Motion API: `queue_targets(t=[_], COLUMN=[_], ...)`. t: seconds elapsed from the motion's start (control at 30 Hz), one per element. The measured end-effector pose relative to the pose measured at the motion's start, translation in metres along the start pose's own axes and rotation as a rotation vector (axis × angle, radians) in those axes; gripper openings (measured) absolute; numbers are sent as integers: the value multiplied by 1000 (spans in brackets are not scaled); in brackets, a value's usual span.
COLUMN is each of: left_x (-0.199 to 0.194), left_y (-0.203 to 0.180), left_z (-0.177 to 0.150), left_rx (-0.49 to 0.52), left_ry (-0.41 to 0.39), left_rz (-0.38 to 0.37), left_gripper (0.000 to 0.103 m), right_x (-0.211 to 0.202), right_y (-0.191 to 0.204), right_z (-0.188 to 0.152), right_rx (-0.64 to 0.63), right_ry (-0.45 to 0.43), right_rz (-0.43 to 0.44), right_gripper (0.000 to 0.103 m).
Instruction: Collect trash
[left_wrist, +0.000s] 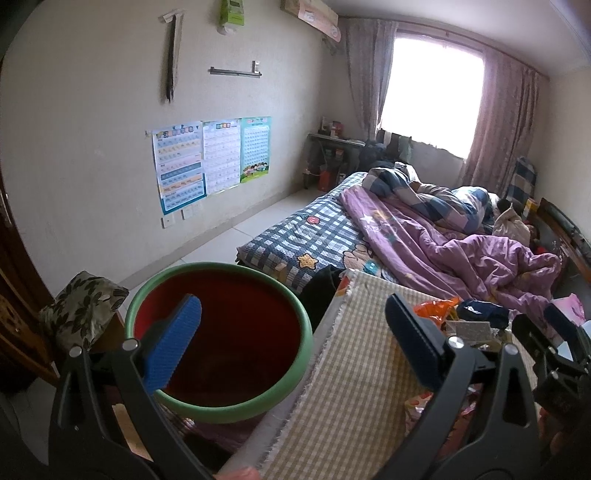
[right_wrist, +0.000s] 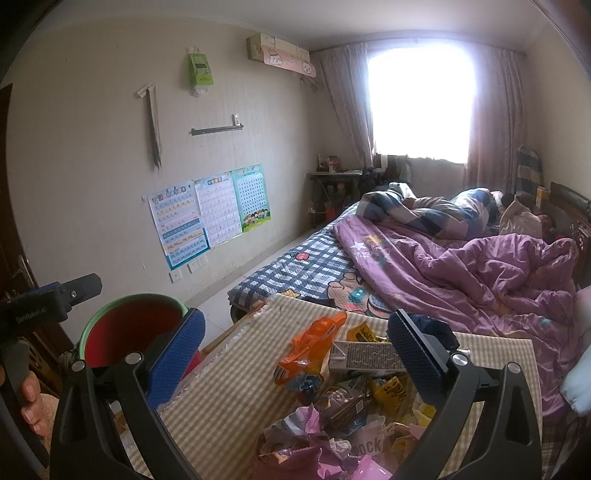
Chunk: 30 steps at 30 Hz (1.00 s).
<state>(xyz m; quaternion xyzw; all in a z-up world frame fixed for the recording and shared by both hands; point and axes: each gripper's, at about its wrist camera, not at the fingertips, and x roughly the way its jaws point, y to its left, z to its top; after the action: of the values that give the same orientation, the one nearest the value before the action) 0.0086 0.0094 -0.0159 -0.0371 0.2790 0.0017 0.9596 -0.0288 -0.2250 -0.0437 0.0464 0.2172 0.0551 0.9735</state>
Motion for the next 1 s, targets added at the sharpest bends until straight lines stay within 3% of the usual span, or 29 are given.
queue_targets(t=[0.7, 1.0], left_x=[0, 5], left_y=[-5, -16], left_z=[1, -7], left_rx=[0, 8], left_ry=[7, 49], left_rz=[-6, -34], left_gripper=[98, 98], right_x=[0, 1], right_y=[1, -11], right_z=[0, 0], right_rx=[-1, -9], right_ry=[6, 9], right_rz=[1, -26], right_gripper=[96, 96])
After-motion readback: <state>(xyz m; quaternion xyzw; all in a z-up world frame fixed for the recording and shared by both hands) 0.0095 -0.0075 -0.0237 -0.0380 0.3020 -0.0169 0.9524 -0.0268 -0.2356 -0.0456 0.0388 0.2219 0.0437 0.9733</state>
